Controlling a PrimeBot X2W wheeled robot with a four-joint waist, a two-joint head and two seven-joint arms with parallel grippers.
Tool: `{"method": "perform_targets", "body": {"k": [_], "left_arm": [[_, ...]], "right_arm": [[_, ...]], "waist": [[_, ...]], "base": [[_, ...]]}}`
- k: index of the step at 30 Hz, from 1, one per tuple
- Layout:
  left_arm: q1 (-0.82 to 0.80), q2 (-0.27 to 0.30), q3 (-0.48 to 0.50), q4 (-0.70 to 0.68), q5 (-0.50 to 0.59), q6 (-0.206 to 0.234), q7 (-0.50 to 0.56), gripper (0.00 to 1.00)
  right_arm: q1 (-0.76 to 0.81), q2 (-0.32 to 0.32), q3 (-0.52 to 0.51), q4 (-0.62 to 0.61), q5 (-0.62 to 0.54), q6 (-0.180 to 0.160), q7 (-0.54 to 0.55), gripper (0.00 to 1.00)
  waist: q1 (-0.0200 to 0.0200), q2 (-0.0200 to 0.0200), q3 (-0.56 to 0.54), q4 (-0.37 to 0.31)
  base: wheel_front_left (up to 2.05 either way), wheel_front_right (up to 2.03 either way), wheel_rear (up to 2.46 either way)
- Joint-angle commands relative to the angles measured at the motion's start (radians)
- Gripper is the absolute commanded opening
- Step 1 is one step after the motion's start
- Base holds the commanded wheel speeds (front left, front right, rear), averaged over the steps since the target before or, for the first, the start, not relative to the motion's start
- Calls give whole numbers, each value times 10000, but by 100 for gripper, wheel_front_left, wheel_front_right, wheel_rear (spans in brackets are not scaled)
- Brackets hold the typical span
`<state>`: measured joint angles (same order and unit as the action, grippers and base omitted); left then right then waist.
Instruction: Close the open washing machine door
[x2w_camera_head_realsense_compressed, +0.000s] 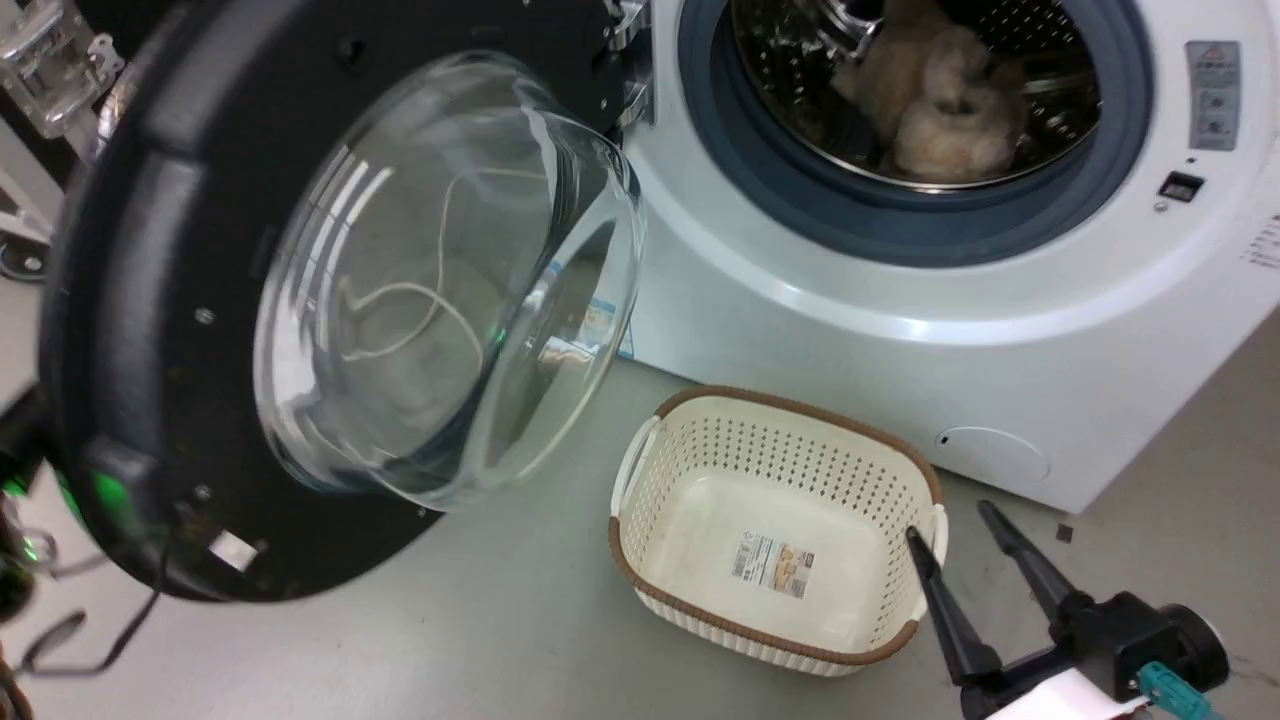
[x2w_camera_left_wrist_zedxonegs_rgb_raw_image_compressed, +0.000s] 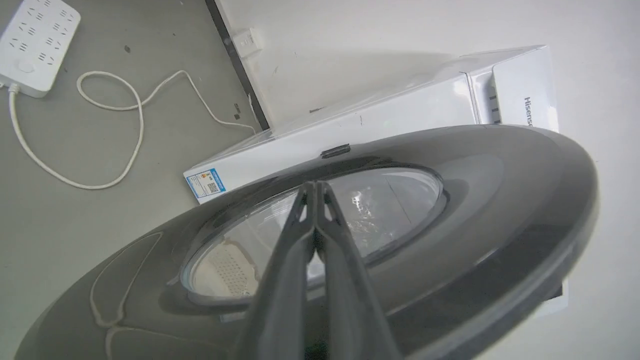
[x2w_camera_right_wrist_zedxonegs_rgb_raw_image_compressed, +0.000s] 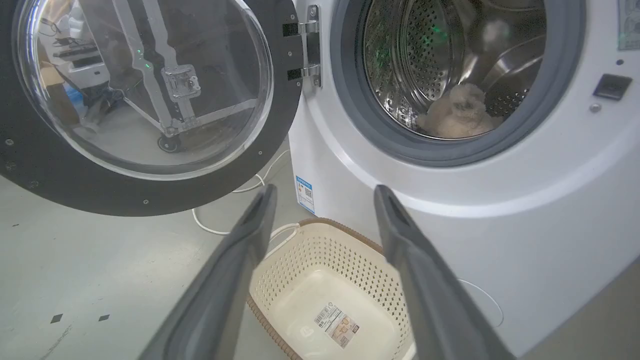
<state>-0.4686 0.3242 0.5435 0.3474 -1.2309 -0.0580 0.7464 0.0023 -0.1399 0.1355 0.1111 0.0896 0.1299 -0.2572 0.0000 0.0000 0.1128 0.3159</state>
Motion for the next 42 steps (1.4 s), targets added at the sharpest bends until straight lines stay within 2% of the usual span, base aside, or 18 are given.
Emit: {"method": "perform_targets", "body": {"k": [1, 3, 4, 7, 11, 15, 16, 20, 25, 34, 42], "left_arm": [[360, -257, 20, -251, -230, -63, 257, 0], [761, -674, 24, -725, -580, 16, 582, 0], [1705, -1543, -252, -1730, -936, 140, 1120, 0], [2375, -2145, -561, -2374, -1154, 211, 1438, 0], [3224, -2639, -1175, -3115, -1772, 482, 1628, 0], [4301, -2730, -2536, -3801, -2687, 724, 1297, 0], [4853, -2735, -3801, -4122, -3469, 787, 579, 0], [5020, -2737, -5128, -4165, -3915, 590, -327, 0], [4293, -2737, -6169, -3690, -4442, 257, -1764, 0], [2041, -2738, -7152, -2026, -4981, -270, -3775, 0], [-271, -2739, -7010, -25, -4947, -484, -6233, 0]], "right_arm": [[-1, 73, -109, 13, 22, 8, -45, 100], [18, 132, -279, 25, -16, 8, -45, 100], [51, 252, -525, 70, -75, 8, -45, 100], [66, 306, -669, 61, -103, 8, -45, 100], [21, 314, -826, 37, -160, 8, -45, 100], [-55, 284, -899, 52, -192, 8, -45, 100], [-93, 247, -936, 51, -202, 8, -45, 100], [-169, 210, -926, 56, -179, 8, -45, 100], [-297, 229, -913, 1, -127, 8, -45, 100], [-645, 371, -891, -15, 39, 8, -46, 100], [-886, 630, -768, 55, 179, 8, -46, 100]], "waist": [[0, 0, -117, -107], [0, 0, -210, -207], [0, 0, -466, -503], [0, 0, -650, -815], [0, 0, -744, -1371], [0, 0, -710, -2084], [0, 0, -574, -2661], [0, 0, -280, -3498], [0, 0, 241, -4592], [0, 0, 1151, -6343], [0, 0, 1644, -7272]], "base": [[0, 0, 0], [0, 0, 0], [0, 0, 0], [0, 0, 0], [0, 0, 0], [0, 0, 0], [0, 0, 0], [0, 0, 0], [0, 0, 0], [0, 0, 0], [0, 0, 0]]}}
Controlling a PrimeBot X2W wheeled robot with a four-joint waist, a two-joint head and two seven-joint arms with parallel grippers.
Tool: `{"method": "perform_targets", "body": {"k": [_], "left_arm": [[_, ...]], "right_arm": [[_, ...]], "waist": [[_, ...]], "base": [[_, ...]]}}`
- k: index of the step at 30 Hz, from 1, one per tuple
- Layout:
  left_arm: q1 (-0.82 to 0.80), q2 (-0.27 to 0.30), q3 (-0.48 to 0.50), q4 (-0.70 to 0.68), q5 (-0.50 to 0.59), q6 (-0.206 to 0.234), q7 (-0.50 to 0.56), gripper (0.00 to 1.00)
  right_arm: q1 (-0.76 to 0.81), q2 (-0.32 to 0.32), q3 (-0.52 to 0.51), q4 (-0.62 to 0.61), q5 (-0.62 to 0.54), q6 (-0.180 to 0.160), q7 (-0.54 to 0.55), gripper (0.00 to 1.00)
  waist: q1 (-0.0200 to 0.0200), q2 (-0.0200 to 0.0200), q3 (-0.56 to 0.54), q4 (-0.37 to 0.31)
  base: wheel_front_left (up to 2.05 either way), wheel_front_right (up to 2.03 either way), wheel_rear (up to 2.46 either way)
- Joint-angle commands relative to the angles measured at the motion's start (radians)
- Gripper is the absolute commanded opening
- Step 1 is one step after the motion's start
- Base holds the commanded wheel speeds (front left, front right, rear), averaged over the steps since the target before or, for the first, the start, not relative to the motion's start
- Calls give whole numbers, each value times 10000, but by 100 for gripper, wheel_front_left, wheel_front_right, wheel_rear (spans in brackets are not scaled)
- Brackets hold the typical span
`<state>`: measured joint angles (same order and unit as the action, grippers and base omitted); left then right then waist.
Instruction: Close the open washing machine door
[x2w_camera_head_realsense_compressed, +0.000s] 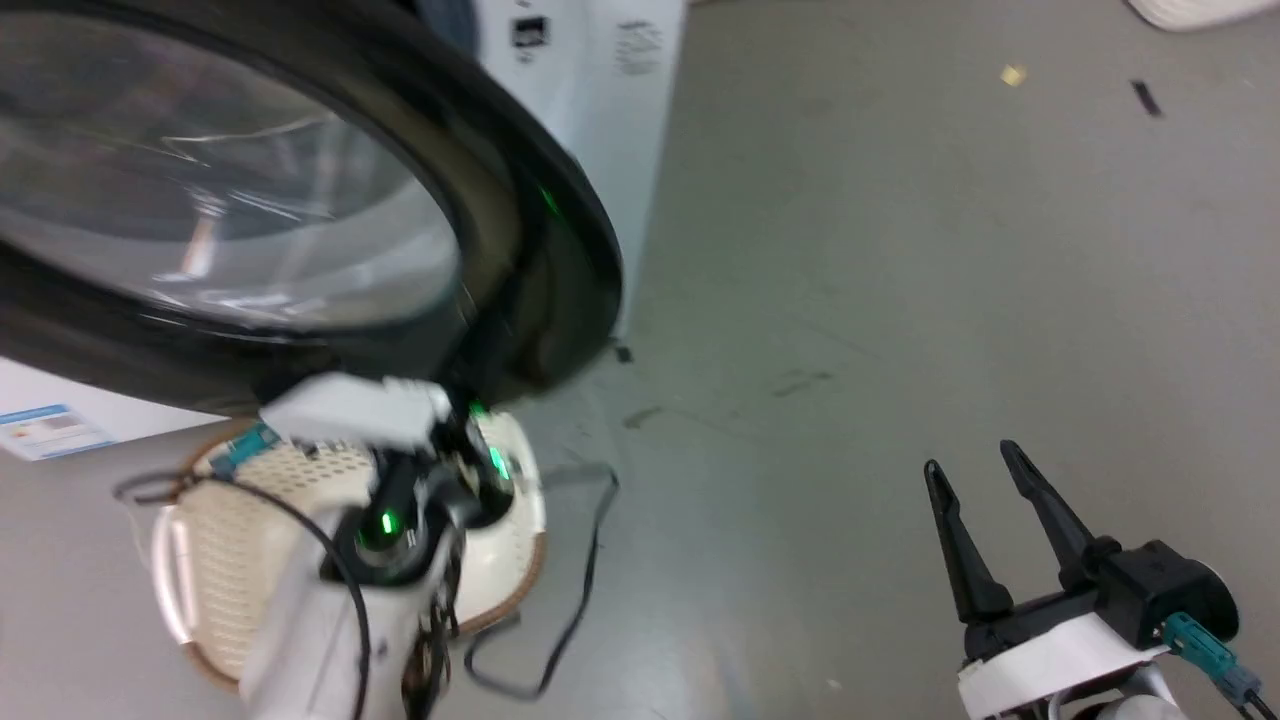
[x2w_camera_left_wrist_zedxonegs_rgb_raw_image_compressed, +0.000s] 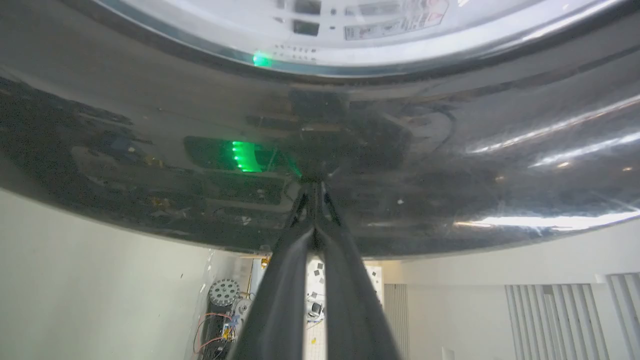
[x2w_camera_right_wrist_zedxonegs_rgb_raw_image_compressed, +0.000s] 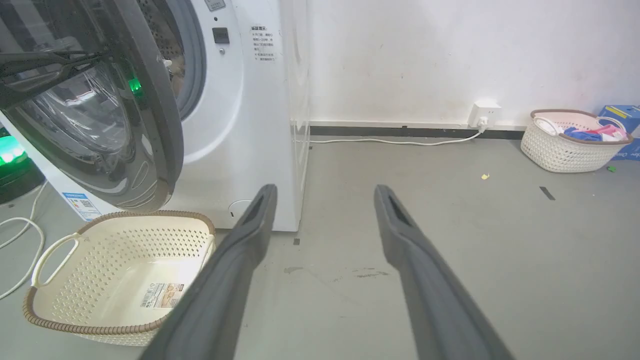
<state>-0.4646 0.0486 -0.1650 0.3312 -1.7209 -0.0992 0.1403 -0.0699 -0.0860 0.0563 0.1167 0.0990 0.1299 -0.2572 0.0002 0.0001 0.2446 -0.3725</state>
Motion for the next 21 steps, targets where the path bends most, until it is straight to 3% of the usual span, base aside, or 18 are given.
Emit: {"method": "perform_targets", "body": {"k": [1, 6, 11, 17, 18, 19, 20, 21], "left_arm": [[-597, 17, 110, 365, -100, -94, -377, 0], [-1737, 17, 155, 1370, -343, -227, -941, 0], [-1945, 20, 91, 1819, -295, -302, -781, 0], [-508, 202, -8, 365, 133, -311, -228, 0], [-135, 280, -71, 13, 326, -311, -191, 33], [246, 390, -115, -345, 577, -312, -243, 89], [625, 522, -182, -660, 913, -312, -368, 100], [987, 690, -292, -972, 1341, -312, -544, 100]], "right_arm": [[-193, 122, 51, 1, 132, 8, -46, 100], [-236, 205, 71, 2, 193, 8, -46, 100], [-216, 241, -96, -8, 102, 8, -46, 100], [24, 199, -286, -119, -31, 8, -46, 100], [94, 171, -315, -136, -55, 8, -46, 100], [161, 144, -323, -154, -75, 8, -46, 100], [240, 113, -361, -177, -94, 8, -46, 100], [322, 79, -401, -198, -113, 8, -46, 100]], "waist": [[-2, -1, 365, -450], [-2, -1, 433, -501], [-2, -1, 237, -208], [-2, -1, -345, 539], [-2, -1, -483, 712], [-2, -1, -598, 860], [-2, -1, -736, 1054], [-2, -1, -876, 1254]], "base": [[0, 0, 0], [0, 0, 0], [0, 0, 0], [0, 0, 0], [0, 0, 0], [0, 0, 0], [0, 0, 0], [0, 0, 0]]}}
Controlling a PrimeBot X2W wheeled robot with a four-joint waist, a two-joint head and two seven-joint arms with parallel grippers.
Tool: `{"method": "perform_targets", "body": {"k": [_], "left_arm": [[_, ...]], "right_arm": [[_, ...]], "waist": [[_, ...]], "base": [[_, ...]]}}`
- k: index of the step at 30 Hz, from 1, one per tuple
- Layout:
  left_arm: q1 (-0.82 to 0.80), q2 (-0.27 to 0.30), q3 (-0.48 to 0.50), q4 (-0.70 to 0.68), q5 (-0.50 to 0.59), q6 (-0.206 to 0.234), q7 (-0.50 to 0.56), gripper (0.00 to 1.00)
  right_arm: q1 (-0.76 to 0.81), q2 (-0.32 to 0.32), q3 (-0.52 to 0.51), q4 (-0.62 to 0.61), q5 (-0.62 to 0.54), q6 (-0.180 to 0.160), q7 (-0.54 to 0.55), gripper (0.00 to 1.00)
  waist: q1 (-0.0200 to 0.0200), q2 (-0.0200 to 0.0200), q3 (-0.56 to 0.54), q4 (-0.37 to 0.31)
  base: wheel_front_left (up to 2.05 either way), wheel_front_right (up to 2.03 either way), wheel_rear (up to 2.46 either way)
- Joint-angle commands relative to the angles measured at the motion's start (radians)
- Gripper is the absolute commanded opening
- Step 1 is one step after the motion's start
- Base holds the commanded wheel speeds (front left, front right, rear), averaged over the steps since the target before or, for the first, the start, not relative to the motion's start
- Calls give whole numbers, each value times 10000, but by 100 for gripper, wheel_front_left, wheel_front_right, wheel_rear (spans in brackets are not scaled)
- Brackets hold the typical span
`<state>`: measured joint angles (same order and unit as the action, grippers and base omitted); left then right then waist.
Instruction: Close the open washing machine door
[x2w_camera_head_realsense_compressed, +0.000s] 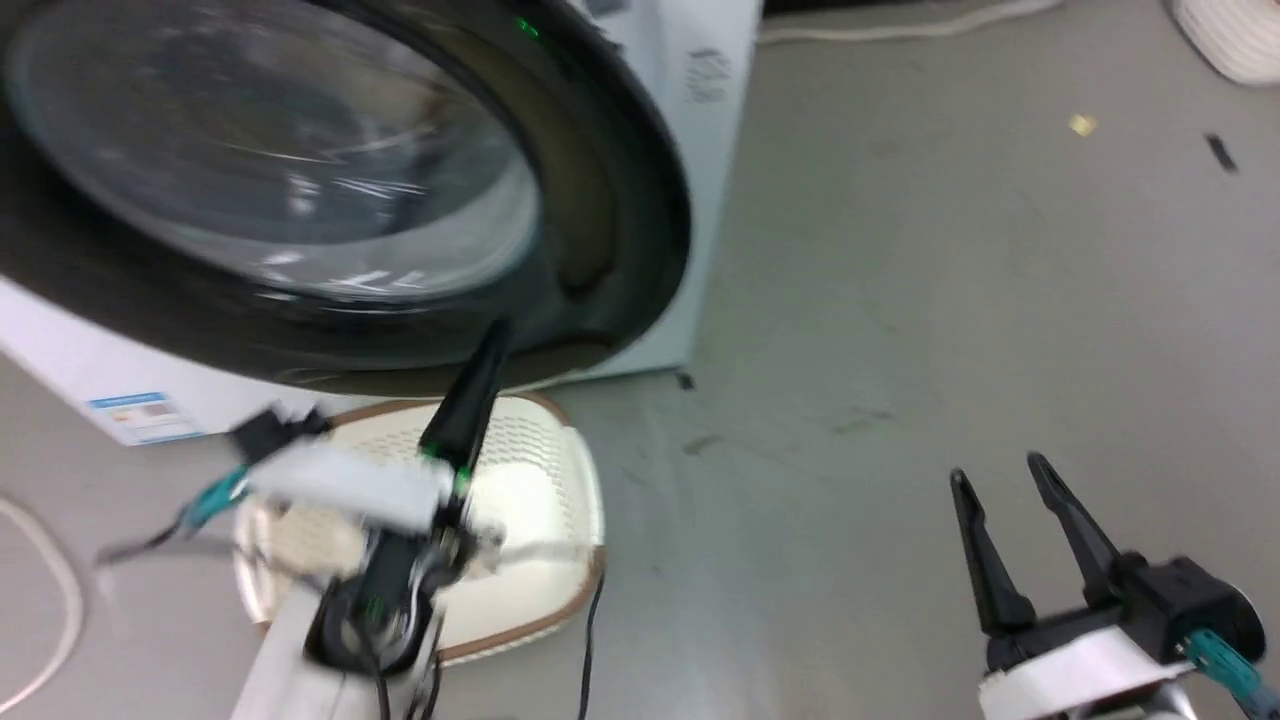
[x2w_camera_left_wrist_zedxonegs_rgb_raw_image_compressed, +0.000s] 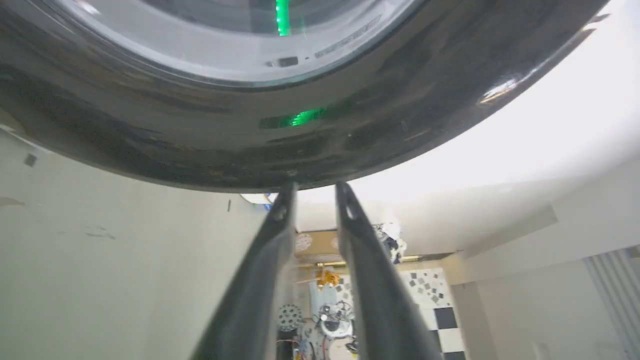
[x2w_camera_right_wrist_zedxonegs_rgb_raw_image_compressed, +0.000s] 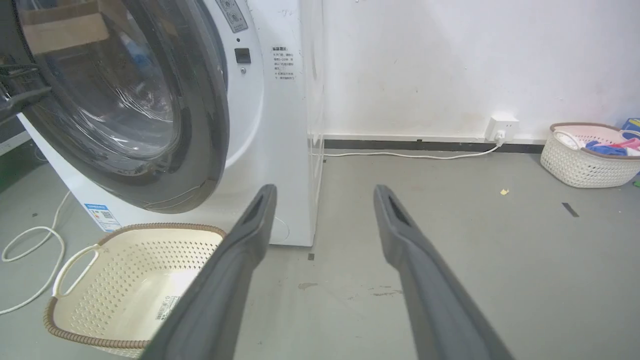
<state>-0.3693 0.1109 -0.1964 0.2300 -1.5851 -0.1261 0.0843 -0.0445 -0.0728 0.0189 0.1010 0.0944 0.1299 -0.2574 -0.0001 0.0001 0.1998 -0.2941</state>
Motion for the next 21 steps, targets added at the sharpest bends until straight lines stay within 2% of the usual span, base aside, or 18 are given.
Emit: {"method": "perform_targets", "body": {"k": [1, 7, 10, 13, 14, 16, 19, 21], "left_arm": [[395, 229, -73, -252, 417, -44, -241, 100], [2036, 1430, -715, -1173, 3460, -45, -2963, 100], [2573, 1748, -465, -1197, 4971, -45, -3425, 100], [2975, 1564, 769, -1536, 7508, -44, -3453, 100], [3444, 1069, 1581, -2085, 10251, 95, -3456, 100], [3718, 750, 1828, -2402, 11750, 236, -3457, 100], [4022, 325, 1879, -2666, 13333, 412, -3458, 100], [4191, 317, 1655, -2626, 14276, 460, -3459, 100]], "right_arm": [[146, -89, -52, -61, -83, 8, -44, 100], [568, -276, -122, -141, -180, 8, -44, 100], [682, -337, -114, -183, -204, 8, -44, 100], [792, -364, -130, -243, -218, 8, -44, 100], [861, -394, -70, -279, -227, 8, -44, 100], [881, -409, -11, -290, -222, 8, -44, 100], [890, -418, 87, -293, -211, 8, -44, 100], [883, -431, 170, -287, -212, 8, -44, 100]], "waist": [[1, -1, -556, 656], [1, -1, -1157, 1737], [1, -1, -1354, 2163], [1, -1, -1464, 2536], [1, -1, -1515, 2826], [1, -1, -1509, 2988], [1, -1, -1466, 3204], [1, -1, -1402, 3322]], "base": [[0, 0, 0], [0, 0, 0], [0, 0, 0], [0, 0, 0], [0, 0, 0], [0, 0, 0], [0, 0, 0], [0, 0, 0]]}}
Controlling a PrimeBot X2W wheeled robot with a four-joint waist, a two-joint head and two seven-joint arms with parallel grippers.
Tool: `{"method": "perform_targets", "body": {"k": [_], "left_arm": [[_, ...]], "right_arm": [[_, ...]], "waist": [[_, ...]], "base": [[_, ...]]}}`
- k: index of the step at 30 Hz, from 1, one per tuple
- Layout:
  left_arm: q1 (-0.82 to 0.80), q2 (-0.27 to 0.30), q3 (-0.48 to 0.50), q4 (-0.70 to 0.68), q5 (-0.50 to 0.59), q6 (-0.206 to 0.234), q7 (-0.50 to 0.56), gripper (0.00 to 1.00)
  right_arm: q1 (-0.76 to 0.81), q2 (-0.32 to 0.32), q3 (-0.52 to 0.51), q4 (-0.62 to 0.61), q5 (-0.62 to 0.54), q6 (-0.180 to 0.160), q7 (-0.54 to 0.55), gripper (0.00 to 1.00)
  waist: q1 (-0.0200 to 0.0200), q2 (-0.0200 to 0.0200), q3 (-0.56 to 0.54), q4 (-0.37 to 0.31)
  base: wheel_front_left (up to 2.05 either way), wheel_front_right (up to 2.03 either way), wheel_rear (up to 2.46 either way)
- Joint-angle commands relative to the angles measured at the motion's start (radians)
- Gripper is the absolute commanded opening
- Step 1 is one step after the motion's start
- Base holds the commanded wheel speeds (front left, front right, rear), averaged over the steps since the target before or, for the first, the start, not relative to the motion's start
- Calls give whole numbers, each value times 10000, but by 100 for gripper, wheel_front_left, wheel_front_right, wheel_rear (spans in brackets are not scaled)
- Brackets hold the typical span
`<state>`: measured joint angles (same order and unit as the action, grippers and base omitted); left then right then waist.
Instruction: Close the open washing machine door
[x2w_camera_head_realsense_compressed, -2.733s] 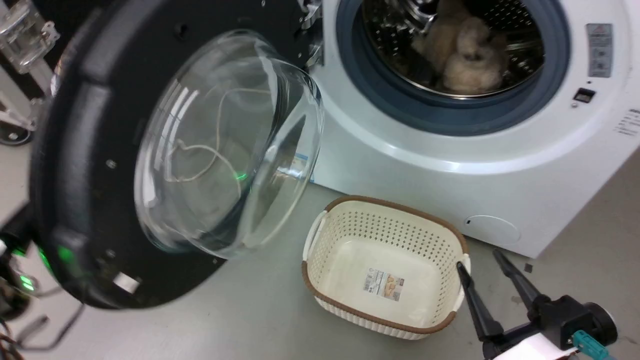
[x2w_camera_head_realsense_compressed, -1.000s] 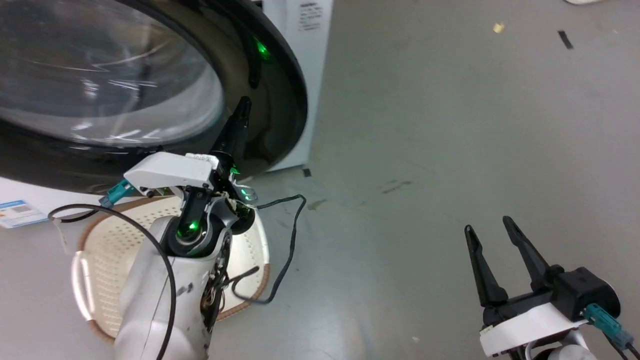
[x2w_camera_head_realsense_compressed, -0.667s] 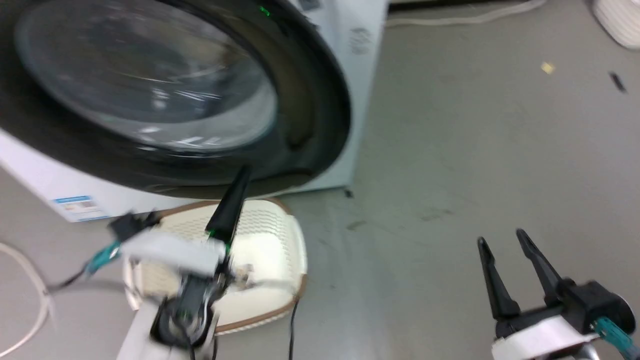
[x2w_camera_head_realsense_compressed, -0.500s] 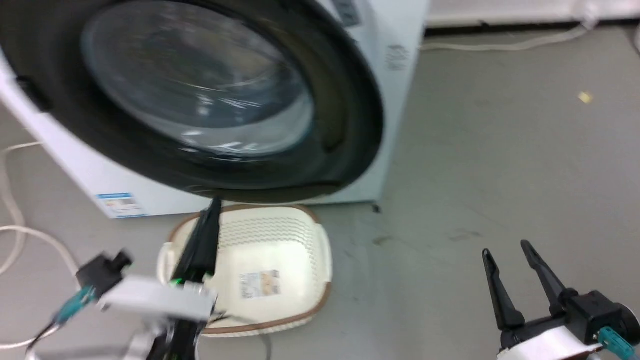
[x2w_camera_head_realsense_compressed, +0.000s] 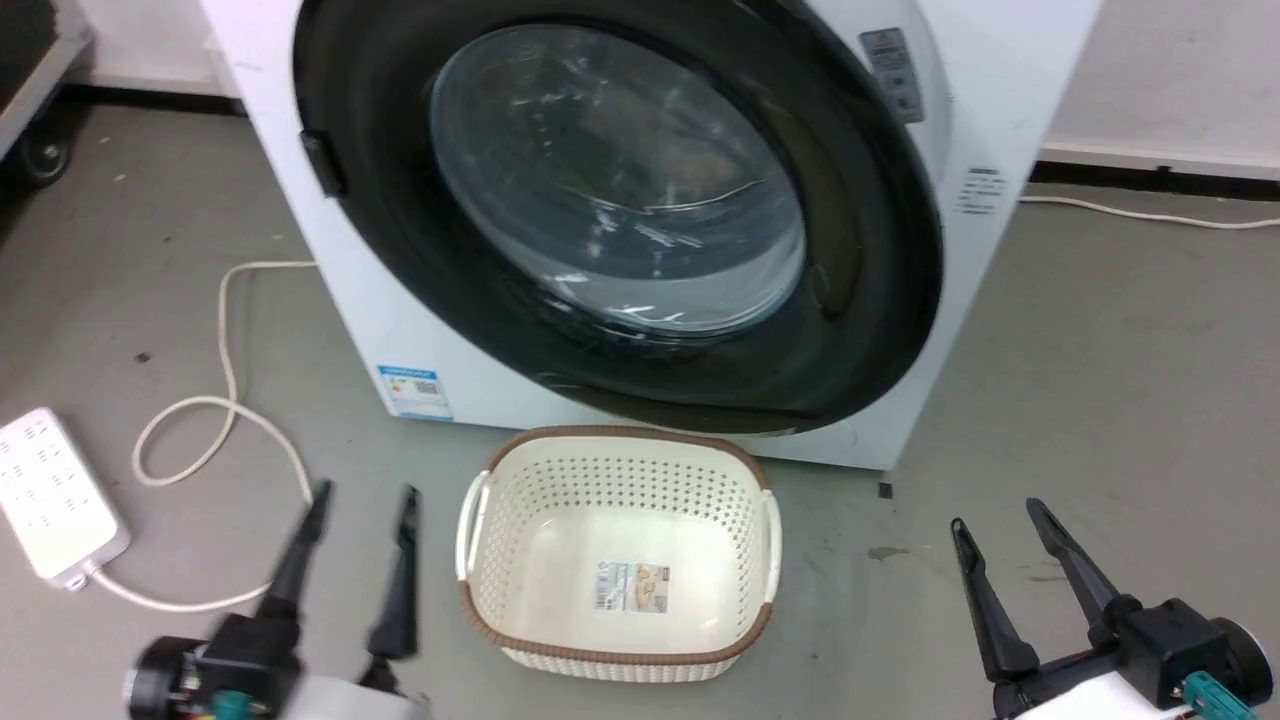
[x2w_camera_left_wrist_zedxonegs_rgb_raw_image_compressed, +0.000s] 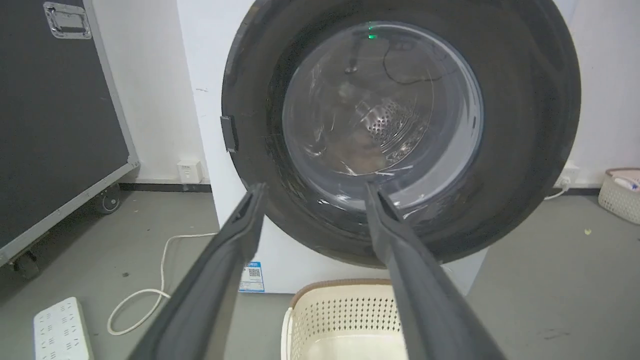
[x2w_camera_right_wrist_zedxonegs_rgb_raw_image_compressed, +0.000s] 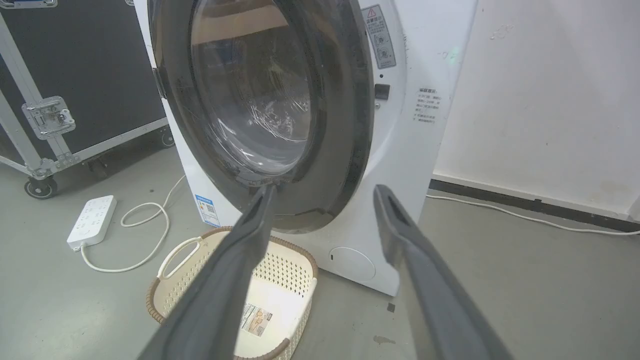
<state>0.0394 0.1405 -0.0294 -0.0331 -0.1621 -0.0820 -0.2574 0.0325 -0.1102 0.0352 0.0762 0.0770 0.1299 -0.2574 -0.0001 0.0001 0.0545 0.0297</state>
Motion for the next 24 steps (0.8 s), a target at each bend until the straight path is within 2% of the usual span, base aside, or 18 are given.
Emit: {"method": "perform_targets", "body": {"k": [1, 4, 5, 6, 7, 11, 15, 20, 24], "left_arm": [[138, 4, -118, 47, 359, 39, -42, 100], [40, -205, -119, -58, 664, 127, -42, 100], [1, -219, -144, -57, 778, 122, -42, 100], [-39, -207, -199, -38, 909, 104, -42, 100], [-103, -200, -260, -7, 1013, 82, -42, 100], [-459, -272, -460, 90, 1171, 10, -42, 100], [-788, -419, -614, 110, 1197, -2, -43, 100], [-1207, -572, -789, 168, 1164, -32, -43, 100], [-1523, -679, -843, 125, 1061, -38, -43, 100]], "right_arm": [[97, -66, 40, -41, -37, 8, -44, 100], [9, -161, 209, -34, -14, 8, -44, 100], [-48, -215, 292, -22, 10, 8, -44, 72], [-136, -273, 365, -40, 38, 8, -44, 23], [-254, -342, 438, -79, 66, 8, -44, 0], [-938, -774, 980, -175, 335, 8, -44, 0], [-2040, -1489, 1703, -156, 769, 8, 47, 0], [-3749, -2555, 2513, 34, 1438, 8, 667, 0], [-5084, -3235, 2626, 422, 2159, 8, 1178, 0]], "waist": [[1, -1, 99, 138], [1, -1, 314, 296], [1, -1, 406, 342], [1, -1, 520, 386], [1, -1, 649, 433], [1, -1, 1264, 646], [1, -1, 1876, 918], [1, -1, 2505, 1346], [1, -1, 2925, 1685]], "base": [[0, 0, 0], [0, 0, 0], [0, 0, 0], [0, 0, 0], [0, 0, 0], [0, 0, 0], [0, 0, 0], [0, 0, 0], [0, 0, 0]]}}
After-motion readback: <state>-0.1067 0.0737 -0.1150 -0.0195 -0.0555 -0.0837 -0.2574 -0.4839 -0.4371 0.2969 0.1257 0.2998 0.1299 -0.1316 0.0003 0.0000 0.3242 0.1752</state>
